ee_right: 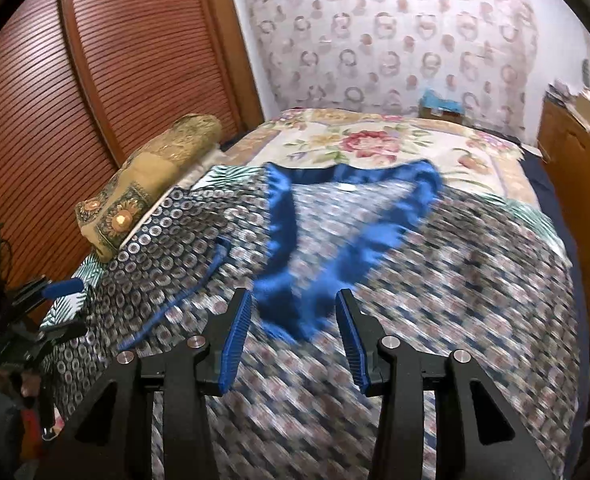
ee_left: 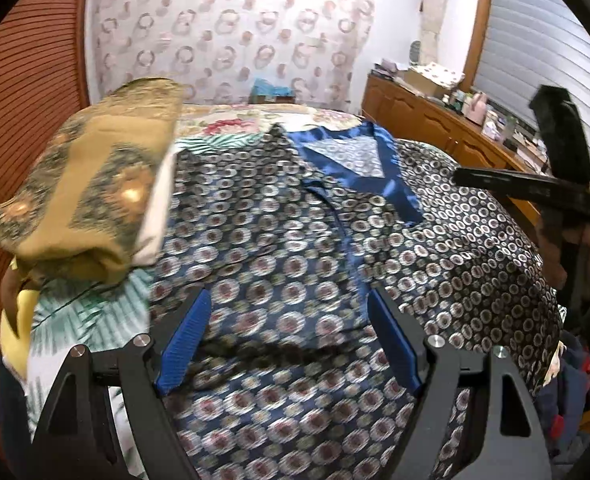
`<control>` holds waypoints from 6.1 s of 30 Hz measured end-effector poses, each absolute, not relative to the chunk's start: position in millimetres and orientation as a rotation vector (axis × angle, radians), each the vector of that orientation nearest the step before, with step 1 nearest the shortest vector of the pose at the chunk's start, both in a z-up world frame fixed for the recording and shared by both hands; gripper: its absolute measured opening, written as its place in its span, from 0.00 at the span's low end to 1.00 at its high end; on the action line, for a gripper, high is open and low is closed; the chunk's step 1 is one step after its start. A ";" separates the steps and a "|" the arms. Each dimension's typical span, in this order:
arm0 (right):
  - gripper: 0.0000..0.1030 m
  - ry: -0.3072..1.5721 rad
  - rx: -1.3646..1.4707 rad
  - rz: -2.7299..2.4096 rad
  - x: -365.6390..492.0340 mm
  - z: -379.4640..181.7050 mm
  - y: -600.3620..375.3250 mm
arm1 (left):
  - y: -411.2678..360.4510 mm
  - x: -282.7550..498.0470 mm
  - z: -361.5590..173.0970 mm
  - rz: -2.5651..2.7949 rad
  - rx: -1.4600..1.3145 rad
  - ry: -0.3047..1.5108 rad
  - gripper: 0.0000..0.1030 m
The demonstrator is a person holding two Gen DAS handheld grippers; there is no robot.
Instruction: Fold small clothes
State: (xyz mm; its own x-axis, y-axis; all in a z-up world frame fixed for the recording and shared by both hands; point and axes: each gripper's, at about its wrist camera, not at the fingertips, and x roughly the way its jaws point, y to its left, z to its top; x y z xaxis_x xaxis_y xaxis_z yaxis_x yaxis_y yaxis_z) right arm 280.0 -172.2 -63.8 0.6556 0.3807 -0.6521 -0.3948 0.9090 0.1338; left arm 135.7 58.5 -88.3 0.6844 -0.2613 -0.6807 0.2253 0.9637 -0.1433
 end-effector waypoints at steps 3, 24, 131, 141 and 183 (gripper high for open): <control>0.64 0.714 -0.001 0.386 259.9 -60.2 -201.9 | 40.2 145.2 -92.0 -0.299 -0.034 0.788 0.79; 0.64 0.851 0.121 0.065 185.0 -87.4 -331.7 | -53.3 169.8 -118.8 -0.430 0.132 0.910 0.79; 0.02 0.779 0.152 0.413 281.1 -55.4 -249.7 | -29.8 116.7 -73.9 -0.438 -0.007 0.726 0.87; 0.05 0.796 -0.024 0.451 300.6 -50.1 -189.0 | -19.0 116.2 -73.9 -0.419 -0.016 0.726 0.87; 0.33 0.902 -0.012 0.216 398.3 -114.1 -271.7 | 71.7 191.9 -69.9 -0.197 0.001 0.736 0.87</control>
State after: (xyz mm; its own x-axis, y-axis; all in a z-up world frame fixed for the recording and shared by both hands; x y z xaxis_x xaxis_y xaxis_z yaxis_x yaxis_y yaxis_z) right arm 398.3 -271.7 -114.1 0.5994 0.1813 -0.7796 -0.1918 0.9782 0.0800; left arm 191.9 71.7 -69.9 0.7236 -0.1782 -0.6668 0.1787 0.9815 -0.0684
